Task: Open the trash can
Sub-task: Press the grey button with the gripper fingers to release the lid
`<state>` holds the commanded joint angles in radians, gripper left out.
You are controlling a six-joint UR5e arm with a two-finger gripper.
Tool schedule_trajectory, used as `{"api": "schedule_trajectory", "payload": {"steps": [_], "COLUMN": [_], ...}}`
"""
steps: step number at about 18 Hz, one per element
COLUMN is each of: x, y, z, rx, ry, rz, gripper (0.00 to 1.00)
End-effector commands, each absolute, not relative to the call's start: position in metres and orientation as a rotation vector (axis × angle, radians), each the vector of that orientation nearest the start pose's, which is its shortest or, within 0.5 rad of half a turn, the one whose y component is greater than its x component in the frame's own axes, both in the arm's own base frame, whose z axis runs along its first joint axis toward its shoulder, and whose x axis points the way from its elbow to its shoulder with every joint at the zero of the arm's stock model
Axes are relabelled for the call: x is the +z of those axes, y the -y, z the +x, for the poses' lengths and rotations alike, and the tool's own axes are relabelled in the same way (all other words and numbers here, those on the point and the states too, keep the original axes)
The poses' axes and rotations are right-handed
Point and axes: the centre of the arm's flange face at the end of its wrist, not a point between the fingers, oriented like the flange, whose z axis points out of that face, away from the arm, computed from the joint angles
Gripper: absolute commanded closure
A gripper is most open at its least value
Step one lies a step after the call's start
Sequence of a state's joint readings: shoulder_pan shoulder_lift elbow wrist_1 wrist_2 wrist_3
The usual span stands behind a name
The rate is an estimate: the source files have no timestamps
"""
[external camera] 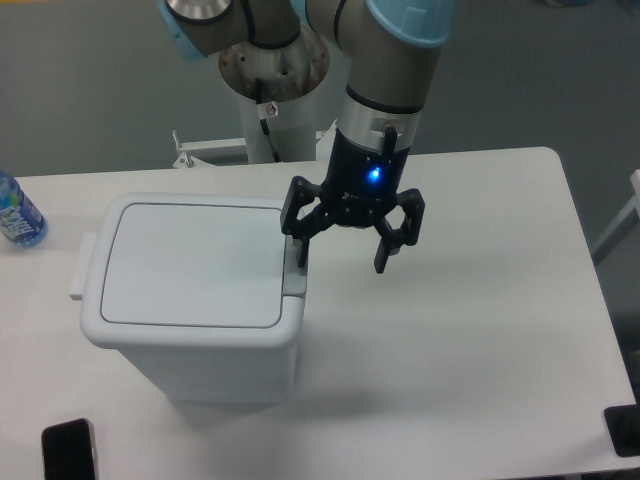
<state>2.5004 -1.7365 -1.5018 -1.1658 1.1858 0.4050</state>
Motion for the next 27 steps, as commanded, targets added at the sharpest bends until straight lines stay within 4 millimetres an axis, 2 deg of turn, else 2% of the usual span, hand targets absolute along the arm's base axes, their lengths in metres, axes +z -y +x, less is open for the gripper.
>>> {"api": "schedule_trajectory", "payload": {"steps": [27], "x": [0.48], "y": [-0.486], "z": [-0.365], "rx": [-0.159], "ry": [0.614], "rz": [-2.597], "gripper": [0.0]}}
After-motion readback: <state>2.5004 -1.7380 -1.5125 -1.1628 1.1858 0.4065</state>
